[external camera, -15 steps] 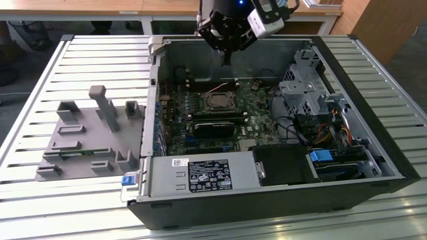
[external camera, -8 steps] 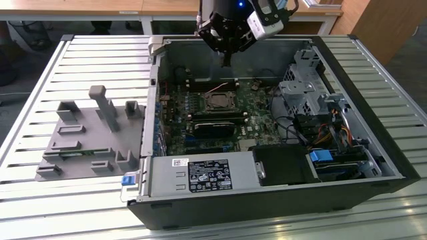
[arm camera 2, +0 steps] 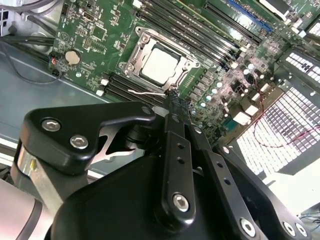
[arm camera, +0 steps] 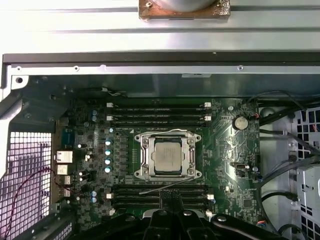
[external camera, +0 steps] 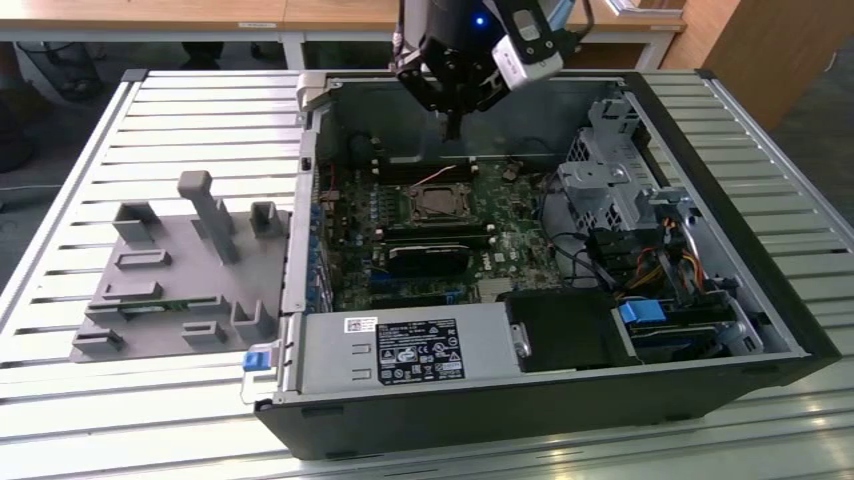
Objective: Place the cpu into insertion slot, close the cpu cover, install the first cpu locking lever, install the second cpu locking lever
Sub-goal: 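Install the first cpu locking lever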
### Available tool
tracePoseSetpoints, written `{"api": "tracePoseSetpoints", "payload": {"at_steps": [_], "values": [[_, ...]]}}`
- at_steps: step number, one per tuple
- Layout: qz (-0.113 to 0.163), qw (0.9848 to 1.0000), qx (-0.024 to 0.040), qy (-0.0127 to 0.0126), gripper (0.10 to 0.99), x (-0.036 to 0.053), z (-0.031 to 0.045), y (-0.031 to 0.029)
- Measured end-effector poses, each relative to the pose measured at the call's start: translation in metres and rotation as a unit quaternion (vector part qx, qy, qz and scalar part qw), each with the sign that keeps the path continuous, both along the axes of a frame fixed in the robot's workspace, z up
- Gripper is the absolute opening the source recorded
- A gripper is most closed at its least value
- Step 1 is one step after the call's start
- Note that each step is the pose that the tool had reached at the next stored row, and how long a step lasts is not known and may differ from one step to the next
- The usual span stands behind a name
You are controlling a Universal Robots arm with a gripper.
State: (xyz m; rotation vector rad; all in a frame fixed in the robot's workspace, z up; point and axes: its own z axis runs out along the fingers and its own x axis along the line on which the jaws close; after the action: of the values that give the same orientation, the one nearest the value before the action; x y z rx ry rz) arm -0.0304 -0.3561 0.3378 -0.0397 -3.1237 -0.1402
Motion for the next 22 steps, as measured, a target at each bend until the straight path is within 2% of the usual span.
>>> {"api": "tracePoseSetpoints", "payload": {"at_steps": [5,10,15,22], "values": [[0.000,1.0000,0.0000,-0.0001,0.106,0.0000,-0.0079,0.0002],[0.000,1.0000,0.0001,-0.0001,0.106,0.0000,-0.0092,0.0002],[0.000,1.0000,-0.0001,0.0000,0.106,-0.0001,-0.0174,0.0009],[0.000,1.0000,-0.0001,-0.0001,0.106,0.0000,-0.0223,0.0063]]}}
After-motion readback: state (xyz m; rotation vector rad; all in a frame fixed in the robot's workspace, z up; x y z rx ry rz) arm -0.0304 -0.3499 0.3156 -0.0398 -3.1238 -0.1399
